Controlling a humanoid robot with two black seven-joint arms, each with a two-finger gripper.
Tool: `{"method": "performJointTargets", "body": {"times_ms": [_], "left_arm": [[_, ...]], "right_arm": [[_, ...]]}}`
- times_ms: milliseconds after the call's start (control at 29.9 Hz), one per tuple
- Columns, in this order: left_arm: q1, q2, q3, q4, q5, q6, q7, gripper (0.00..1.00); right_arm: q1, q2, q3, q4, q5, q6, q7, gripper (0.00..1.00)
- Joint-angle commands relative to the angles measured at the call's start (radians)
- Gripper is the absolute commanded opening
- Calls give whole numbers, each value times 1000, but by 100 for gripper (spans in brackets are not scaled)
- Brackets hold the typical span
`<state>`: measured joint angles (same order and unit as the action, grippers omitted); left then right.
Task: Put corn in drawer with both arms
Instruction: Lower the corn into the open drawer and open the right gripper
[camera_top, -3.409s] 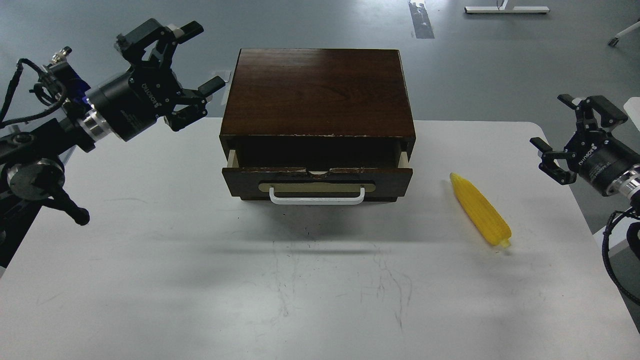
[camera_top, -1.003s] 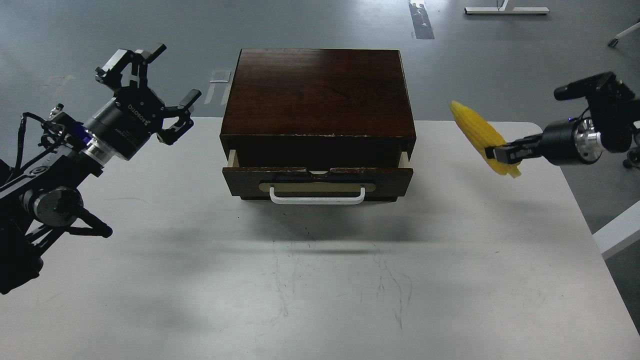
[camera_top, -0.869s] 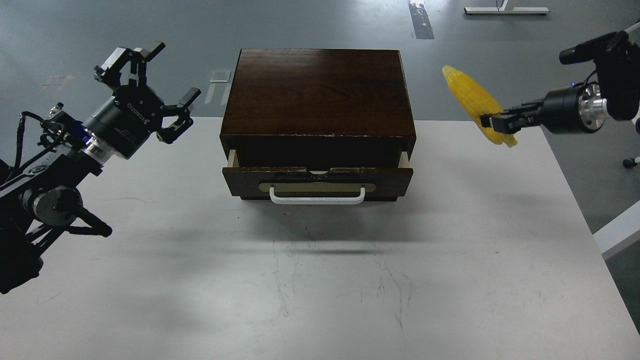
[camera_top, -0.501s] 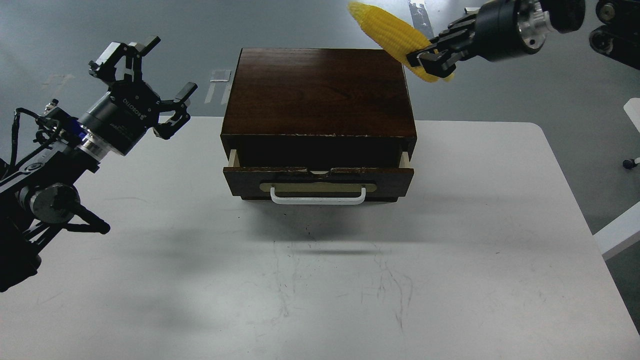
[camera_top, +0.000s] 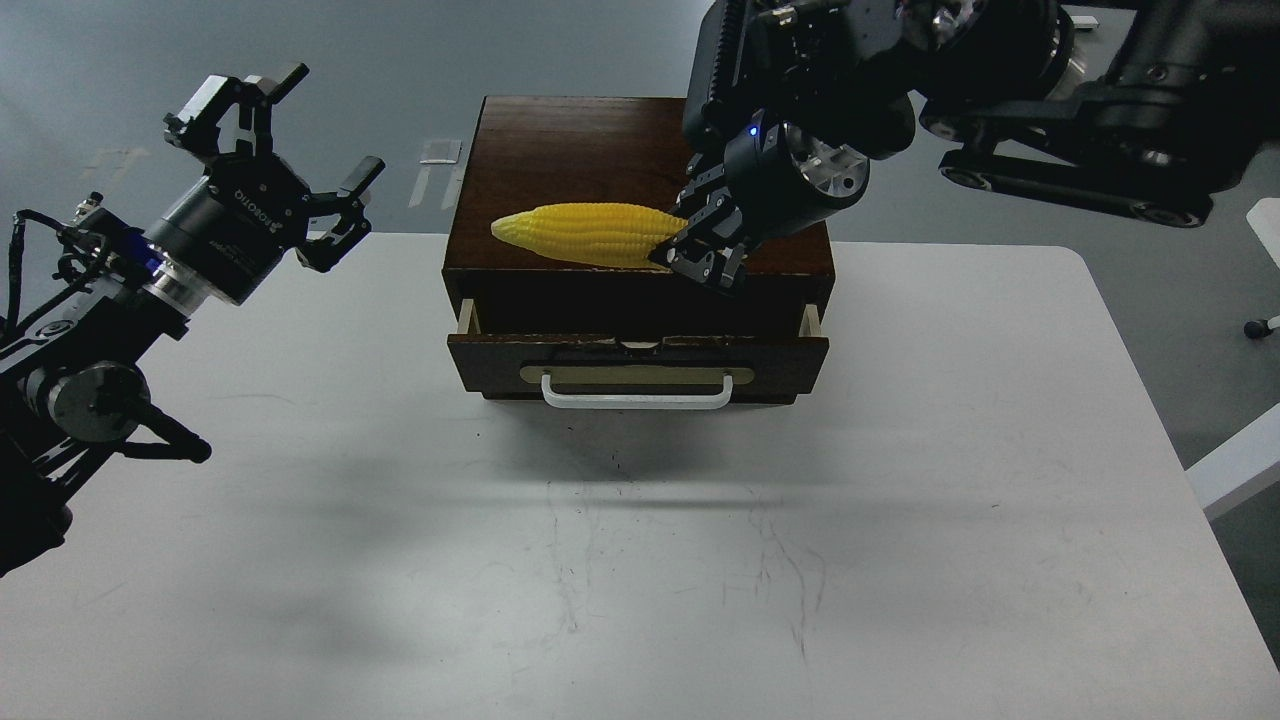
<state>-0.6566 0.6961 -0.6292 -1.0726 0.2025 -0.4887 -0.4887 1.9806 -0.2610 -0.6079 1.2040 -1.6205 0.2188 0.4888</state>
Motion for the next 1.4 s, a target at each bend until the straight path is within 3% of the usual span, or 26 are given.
{"method": "performJointTargets", "body": {"times_ms": [0,368,635,769,836,969,1370], "left_arm": [[2,5,0,-7,2,0,0,98],[2,3,-4,-7,2,0,0,98],[2,-6,-4,-7,9,0,0,98],[3,-10,-4,-7,9,0,0,98],[3,-10,-4,-7,9,0,0,98],[3,-10,-4,-7,9,0,0,98],[2,-9,-6,-7,9,0,0,98]], "right_arm": [[-6,11,-39,12,-13,-29,0,14],[-66,11,-46,9,-4,-29,0,19],[-92,26,-46,-17,-4,-29,0,35],[-105,31,-46,-31,-4,-29,0,37],[-105,34,-46,-31,-4,-30,0,48],[-103,34,-46,-31,-4,-30,0,57],[-91,31,-44,-28,2,-30,0,67]]}}
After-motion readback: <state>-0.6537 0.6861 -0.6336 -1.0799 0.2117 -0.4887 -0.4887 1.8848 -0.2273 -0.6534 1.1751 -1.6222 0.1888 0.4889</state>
